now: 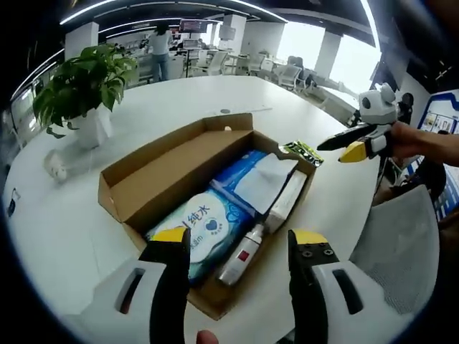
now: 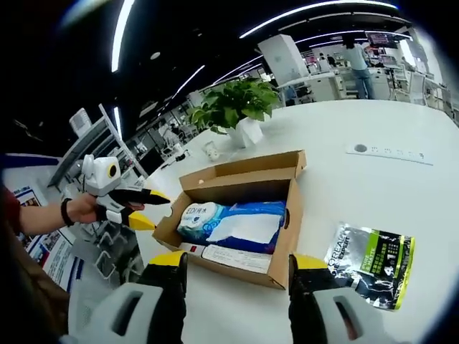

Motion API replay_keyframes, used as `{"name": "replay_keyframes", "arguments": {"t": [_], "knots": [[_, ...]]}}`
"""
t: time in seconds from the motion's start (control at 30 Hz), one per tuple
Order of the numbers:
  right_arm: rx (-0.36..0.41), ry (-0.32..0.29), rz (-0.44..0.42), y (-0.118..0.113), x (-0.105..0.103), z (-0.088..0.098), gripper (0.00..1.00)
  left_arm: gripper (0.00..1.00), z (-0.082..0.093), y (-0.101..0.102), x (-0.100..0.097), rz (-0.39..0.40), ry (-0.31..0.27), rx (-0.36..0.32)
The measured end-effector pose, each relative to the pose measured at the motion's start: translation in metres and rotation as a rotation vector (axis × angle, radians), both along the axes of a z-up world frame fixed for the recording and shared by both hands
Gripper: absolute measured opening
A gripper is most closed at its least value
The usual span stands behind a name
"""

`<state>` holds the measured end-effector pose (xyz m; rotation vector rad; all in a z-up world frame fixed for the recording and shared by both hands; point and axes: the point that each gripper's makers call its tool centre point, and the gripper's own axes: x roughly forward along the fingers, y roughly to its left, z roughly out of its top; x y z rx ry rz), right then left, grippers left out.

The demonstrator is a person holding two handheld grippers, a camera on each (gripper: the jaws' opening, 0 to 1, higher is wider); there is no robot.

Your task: Operate the shoe box by opening the lid, removing the specified soft item, and placing it in the target area until the item is outside and the box remains undamaged.

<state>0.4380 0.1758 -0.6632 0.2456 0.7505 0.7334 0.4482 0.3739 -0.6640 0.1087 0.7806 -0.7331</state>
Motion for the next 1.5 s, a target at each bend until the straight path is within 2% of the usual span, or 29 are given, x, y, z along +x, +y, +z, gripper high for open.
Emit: {"name": "replay_keyframes", "arguments": {"t": [0.27,0.43,0.6,0.7,0.9,1.0,1.13,1.33,1.5], "knots": [[-0.001,-0.007,0.039,0.026,0.01,0.006,0.55,0.55,0.0,-0.005,0.003,-0.005,-0.005,-0.002],[-0.052,-0.033,0.114,0.043,0.017,0.01,0.55,0.55,-0.001,-0.002,0.006,-0.012,-0.008,0.016],[-0.107,-0.047,0.194,0.06,0.021,0.007,0.54,0.55,-0.005,0.005,0.006,-0.035,-0.01,0.066],[-0.136,-0.055,0.239,0.07,0.024,0.005,0.54,0.55,-0.013,0.014,0.008,-0.061,-0.013,0.123],[-0.213,-0.091,0.356,0.093,0.032,0.001,0.54,0.55,-0.022,0.029,0.013,-0.088,0.015,0.171],[-0.224,-0.095,0.393,0.107,0.039,0.002,0.55,0.56,-0.027,0.037,0.014,-0.134,0.011,0.248],[-0.293,-0.122,0.485,0.123,0.047,-0.004,0.55,0.56,-0.034,0.038,0.018,-0.191,0.011,0.297],[-0.286,-0.103,0.53,0.144,0.054,-0.013,0.55,0.57,-0.042,0.033,0.026,-0.237,0.023,0.317],[-0.337,-0.092,0.613,0.155,0.055,-0.03,0.56,0.57,-0.052,0.031,0.032,-0.297,0.028,0.355]]}}
